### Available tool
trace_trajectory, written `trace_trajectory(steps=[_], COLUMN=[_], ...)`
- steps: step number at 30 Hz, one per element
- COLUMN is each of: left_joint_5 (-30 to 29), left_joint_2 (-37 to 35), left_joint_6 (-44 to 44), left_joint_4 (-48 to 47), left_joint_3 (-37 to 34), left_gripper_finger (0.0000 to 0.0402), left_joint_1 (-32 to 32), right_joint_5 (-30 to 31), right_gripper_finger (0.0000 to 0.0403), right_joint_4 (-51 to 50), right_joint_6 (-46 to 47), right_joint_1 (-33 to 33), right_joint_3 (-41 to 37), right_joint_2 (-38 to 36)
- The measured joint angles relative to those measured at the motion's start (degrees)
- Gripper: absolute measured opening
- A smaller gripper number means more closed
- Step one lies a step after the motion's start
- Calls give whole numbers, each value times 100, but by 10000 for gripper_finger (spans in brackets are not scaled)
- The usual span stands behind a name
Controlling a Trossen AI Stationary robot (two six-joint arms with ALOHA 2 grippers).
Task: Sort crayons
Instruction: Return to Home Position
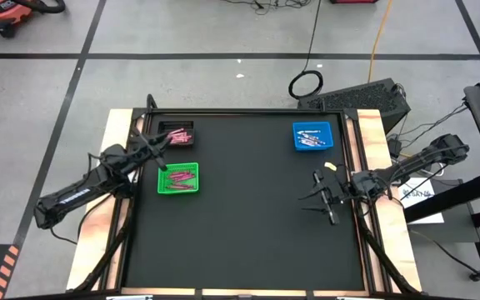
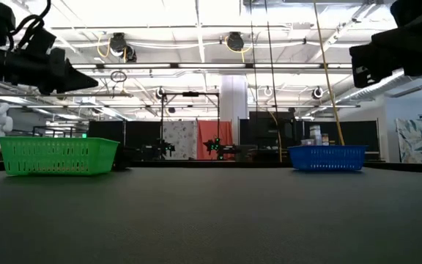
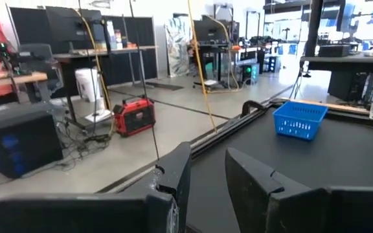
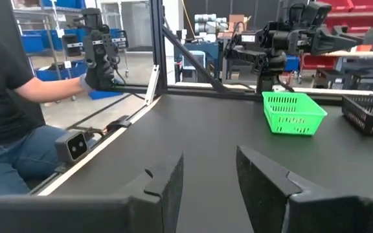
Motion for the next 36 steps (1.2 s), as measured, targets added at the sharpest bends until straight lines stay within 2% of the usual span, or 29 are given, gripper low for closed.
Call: trace_trajectory(steps=[4,10,15,25,30,36], left_joint_5=[11,427,721,713,709,693], left_joint_2=[10,28,77,205,205,205], left_joint_6=[60,61,60,57,-543,-528], left_joint_4=[232,231,123,100,121,215], left_joint_3=[-188,-205,-203,-201,-202,-214], left_gripper_finger=[100,100,100,100,100,100], left_joint_1=[-41,-122,-150,-148,-148,-148], right_joint_5=[4,-2,-4,-4,-7,-4], right_gripper_finger=[130,130,130,130,130,130], right_joint_4=[-87,-173,-729,-1296,-1490,-1766], right_joint_6=[10,-354,-367,-157,-109,-96], right_joint_1=[0,0,0,2,0,0], right_joint_3=[-2,-4,-4,-4,-7,-7], right_joint_2=[2,0,2,0,2,2])
